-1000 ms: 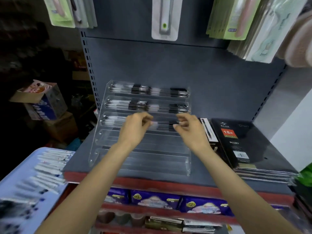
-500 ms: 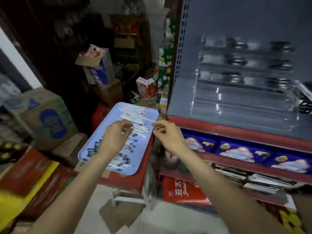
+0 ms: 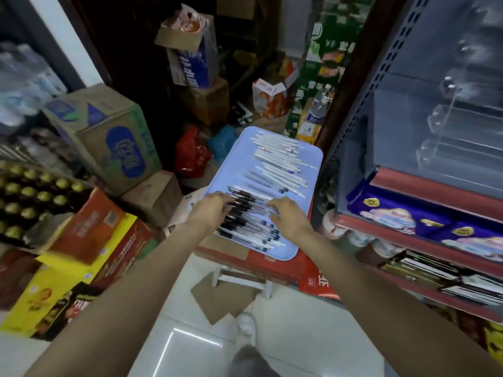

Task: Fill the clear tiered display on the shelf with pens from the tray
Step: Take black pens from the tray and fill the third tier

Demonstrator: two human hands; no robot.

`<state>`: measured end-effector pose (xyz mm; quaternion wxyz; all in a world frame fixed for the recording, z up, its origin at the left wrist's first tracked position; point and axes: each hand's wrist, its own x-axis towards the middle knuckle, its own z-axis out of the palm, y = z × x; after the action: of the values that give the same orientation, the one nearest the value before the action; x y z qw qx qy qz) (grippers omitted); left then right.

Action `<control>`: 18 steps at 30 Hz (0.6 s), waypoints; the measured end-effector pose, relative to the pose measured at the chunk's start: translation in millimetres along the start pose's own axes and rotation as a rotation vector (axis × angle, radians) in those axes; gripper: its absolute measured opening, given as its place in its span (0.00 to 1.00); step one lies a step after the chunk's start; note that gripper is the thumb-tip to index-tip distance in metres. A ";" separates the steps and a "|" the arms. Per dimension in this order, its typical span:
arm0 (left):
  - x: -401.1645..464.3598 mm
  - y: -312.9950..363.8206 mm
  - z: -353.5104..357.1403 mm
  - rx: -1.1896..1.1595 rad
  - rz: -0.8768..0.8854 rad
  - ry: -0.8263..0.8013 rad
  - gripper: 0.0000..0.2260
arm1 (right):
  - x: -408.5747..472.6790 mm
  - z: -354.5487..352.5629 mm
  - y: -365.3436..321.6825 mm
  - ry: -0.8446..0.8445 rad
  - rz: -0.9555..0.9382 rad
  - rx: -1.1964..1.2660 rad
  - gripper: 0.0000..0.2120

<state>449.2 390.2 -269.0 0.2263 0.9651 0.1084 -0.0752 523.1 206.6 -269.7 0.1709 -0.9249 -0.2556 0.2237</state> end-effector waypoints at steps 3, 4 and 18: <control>11.4 -10.0 3.9 0.024 -0.019 -0.026 0.14 | 15.2 9.1 3.9 0.009 0.012 -0.063 0.15; 14.9 -12.9 5.4 0.030 -0.016 -0.016 0.13 | 19.0 10.8 3.9 0.014 0.012 -0.073 0.13; 31.7 -36.2 6.7 -0.056 0.082 -0.036 0.08 | 22.2 6.1 -17.9 -0.063 0.121 -0.252 0.11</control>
<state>470.3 424.3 -296.4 0.2578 0.9605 0.0669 -0.0804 530.1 234.5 -274.4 0.0314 -0.9453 -0.2307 0.2285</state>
